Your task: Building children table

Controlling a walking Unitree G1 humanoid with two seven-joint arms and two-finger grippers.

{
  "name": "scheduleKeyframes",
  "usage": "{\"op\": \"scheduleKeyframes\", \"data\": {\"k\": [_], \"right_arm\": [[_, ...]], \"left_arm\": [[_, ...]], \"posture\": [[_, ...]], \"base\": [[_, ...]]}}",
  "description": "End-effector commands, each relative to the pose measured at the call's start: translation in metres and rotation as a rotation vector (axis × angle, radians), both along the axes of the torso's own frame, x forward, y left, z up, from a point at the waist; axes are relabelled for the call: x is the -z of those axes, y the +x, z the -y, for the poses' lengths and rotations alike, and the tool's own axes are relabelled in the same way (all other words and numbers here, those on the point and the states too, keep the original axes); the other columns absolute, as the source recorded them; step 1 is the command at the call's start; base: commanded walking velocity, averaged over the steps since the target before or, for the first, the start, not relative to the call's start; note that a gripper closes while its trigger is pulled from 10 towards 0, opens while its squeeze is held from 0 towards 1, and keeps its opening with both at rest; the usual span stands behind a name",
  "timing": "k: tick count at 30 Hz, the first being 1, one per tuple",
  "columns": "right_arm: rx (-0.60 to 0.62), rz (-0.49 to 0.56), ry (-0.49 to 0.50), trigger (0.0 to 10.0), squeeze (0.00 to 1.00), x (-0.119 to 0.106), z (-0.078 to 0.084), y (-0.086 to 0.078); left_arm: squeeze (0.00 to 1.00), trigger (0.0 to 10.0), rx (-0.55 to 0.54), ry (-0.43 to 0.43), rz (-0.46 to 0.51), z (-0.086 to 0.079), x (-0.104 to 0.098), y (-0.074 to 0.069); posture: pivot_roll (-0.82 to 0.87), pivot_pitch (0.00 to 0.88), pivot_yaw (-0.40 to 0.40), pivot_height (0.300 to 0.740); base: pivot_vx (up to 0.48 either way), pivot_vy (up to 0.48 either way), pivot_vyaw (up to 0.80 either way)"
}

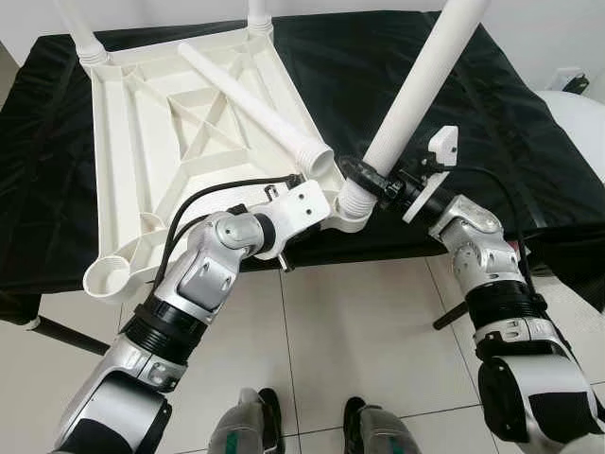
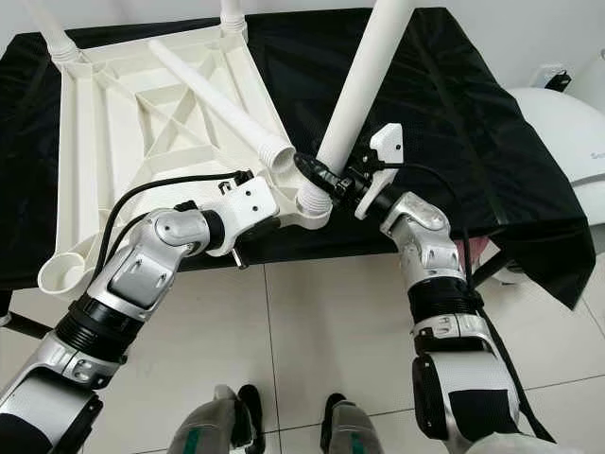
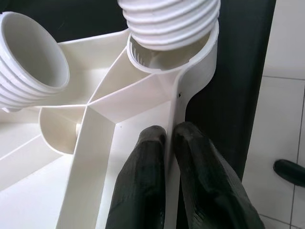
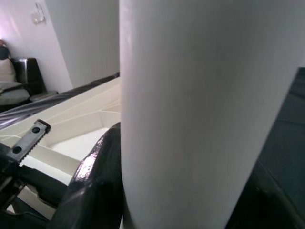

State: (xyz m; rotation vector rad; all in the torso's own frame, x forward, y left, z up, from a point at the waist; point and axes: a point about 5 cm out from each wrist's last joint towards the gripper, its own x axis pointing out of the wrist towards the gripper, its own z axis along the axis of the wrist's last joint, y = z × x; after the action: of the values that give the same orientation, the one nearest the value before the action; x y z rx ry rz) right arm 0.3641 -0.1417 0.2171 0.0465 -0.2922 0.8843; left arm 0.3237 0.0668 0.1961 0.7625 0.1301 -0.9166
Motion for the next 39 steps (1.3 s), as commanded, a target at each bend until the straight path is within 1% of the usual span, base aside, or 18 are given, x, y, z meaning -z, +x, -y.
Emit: {"op": "scheduleKeyframes", "data": {"k": [1,11,15,18,21,25,27,30,35,37,39], "right_arm": [[-0.006,-0.005,-0.029,10.0,0.00,0.003,0.001,0.001],[-0.019,-0.007,-0.049,10.0,0.00,0.004,-0.003,0.002],[-0.061,-0.007,-0.057,10.0,0.00,0.006,-0.016,0.002],[-0.071,-0.006,-0.056,10.0,0.00,0.006,-0.019,0.003],[-0.071,-0.006,-0.056,10.0,0.00,0.006,-0.019,0.003],[-0.089,-0.010,-0.057,10.0,0.00,0.008,-0.025,0.003],[-0.088,-0.010,-0.064,10.0,0.00,0.008,-0.025,0.003],[-0.071,-0.006,-0.100,10.0,0.00,0.009,-0.020,0.005],[-0.063,-0.001,-0.124,10.0,0.00,0.010,-0.016,0.006],[-0.052,0.010,-0.159,10.0,0.00,0.008,-0.011,0.007],[-0.048,0.013,-0.166,10.0,0.00,0.007,-0.009,0.008]], "left_arm": [[0.00,10.0,0.025,0.046,-0.093,0.001,0.019,-0.006],[0.00,10.0,0.035,0.045,-0.085,0.003,0.016,-0.007],[0.00,10.0,0.038,0.041,-0.080,0.004,0.013,-0.009],[0.00,10.0,0.038,0.041,-0.079,0.004,0.013,-0.009],[0.00,10.0,0.038,0.041,-0.079,0.004,0.013,-0.009],[0.00,10.0,0.035,0.042,-0.078,0.004,0.013,-0.010],[0.00,10.0,0.034,0.042,-0.078,0.003,0.013,-0.010],[0.00,10.0,0.033,0.041,-0.079,0.003,0.013,-0.011],[0.00,10.0,0.032,0.040,-0.080,0.003,0.012,-0.012],[0.00,10.0,0.031,0.040,-0.080,0.003,0.012,-0.012],[0.00,10.0,0.031,0.039,-0.079,0.003,0.012,-0.012]], "posture": [[-0.13,0.189,0.032,0.740],[-0.12,0.187,0.029,0.740],[-0.11,0.196,0.026,0.740],[-0.11,0.199,0.025,0.740],[-0.11,0.199,0.025,0.740],[-0.11,0.202,0.020,0.740],[-0.11,0.202,0.020,0.740],[-0.11,0.203,0.017,0.740],[-0.11,0.206,0.016,0.740],[-0.11,0.207,0.015,0.740],[-0.11,0.207,0.015,0.740]], "base": [[0.000,0.000,0.00],[0.000,0.000,0.00],[0.000,0.000,0.00],[0.000,0.000,0.00],[0.000,0.000,0.00],[0.000,0.000,0.00],[0.000,0.000,0.00],[0.000,0.000,0.00],[0.000,0.000,0.00],[0.000,0.000,0.00],[0.000,0.000,0.00]]}}
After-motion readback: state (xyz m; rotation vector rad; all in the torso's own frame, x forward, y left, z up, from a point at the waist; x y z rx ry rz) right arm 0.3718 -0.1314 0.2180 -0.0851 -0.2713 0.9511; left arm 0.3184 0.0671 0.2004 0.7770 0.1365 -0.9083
